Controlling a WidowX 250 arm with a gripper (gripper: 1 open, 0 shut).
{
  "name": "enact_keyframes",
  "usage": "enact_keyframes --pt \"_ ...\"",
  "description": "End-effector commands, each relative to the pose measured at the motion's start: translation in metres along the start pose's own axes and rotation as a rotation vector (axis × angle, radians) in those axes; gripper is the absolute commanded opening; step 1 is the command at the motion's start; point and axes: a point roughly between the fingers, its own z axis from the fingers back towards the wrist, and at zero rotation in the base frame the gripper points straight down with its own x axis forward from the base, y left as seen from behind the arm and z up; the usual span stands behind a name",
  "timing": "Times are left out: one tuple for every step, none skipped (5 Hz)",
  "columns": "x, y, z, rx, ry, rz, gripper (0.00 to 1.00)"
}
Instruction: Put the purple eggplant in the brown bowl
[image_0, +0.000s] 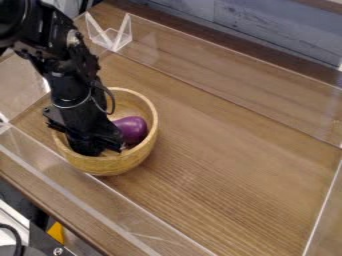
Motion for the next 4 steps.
enact_keyframes --pt "0.005 0.016 0.001 0.019 -0.015 0.011 0.00" --pt "0.006 0.027 -0.002 0.025 -0.014 0.019 0.00" --pt "0.007 0.031 -0.008 0.029 -0.016 0.012 0.00" --pt "0.009 0.034 -0.012 0.035 -0.017 0.005 0.00"
